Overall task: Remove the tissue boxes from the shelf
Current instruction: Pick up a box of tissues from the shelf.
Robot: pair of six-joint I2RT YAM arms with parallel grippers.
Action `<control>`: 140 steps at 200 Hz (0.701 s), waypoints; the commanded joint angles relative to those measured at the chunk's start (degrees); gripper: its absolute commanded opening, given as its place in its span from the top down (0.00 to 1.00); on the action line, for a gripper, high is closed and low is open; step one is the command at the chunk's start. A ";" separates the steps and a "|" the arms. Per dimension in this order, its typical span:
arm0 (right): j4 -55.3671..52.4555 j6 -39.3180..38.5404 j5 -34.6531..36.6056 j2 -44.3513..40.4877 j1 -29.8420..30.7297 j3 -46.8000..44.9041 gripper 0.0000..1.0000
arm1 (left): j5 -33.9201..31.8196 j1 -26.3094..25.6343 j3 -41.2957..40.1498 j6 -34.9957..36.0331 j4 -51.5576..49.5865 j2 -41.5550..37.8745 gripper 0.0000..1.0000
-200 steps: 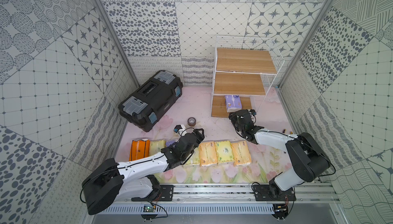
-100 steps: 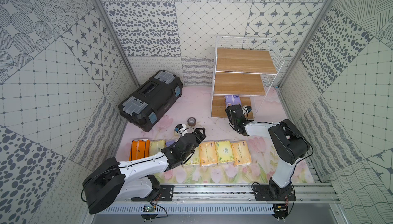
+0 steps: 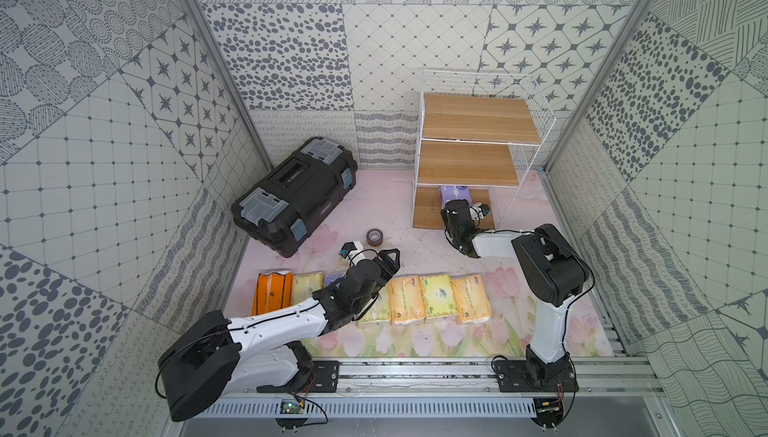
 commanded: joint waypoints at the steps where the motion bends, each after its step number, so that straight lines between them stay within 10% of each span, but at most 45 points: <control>1: 0.60 0.23 0.89 1.43 -0.28 1.51 0.76 | 0.03 0.57 1.48 1.95 -0.70 -0.32 0.19; 59: 3.64 -0.21 -2.50 -2.36 -0.52 -1.64 1.00 | -0.15 0.62 3.39 1.99 -2.19 0.22 0.19; 140: 8.61 -2.39 -12.47 -15.84 -1.84 -15.29 1.00 | 4.15 1.84 8.93 0.54 3.00 7.35 0.16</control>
